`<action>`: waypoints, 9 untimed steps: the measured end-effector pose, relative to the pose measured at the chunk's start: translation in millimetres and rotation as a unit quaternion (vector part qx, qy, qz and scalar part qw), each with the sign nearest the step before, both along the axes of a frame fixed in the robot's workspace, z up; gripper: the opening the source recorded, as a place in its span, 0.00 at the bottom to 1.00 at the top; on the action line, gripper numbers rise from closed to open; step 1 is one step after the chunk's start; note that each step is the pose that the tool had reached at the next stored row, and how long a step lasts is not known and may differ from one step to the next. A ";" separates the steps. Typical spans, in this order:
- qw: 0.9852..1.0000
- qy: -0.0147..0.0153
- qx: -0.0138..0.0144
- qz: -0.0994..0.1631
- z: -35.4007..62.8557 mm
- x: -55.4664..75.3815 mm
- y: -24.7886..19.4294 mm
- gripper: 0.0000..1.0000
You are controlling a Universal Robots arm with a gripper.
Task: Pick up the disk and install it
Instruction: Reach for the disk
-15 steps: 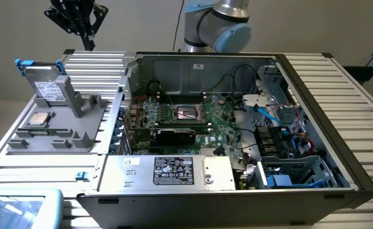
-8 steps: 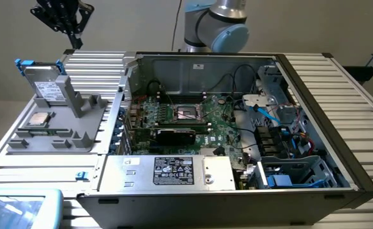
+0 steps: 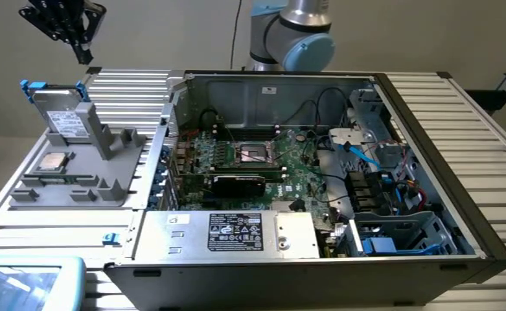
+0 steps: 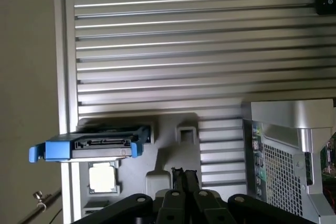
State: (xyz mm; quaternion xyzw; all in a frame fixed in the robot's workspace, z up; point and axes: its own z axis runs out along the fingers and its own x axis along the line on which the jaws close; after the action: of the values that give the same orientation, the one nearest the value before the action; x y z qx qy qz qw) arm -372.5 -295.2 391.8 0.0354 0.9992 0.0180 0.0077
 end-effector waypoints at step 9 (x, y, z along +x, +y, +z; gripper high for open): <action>1.000 0.002 -0.005 0.000 -0.7 -41.3 10.4 0.11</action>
State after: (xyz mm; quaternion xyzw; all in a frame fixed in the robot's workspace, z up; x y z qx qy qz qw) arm -413.8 -284.8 391.2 0.0354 0.9993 0.0129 0.0056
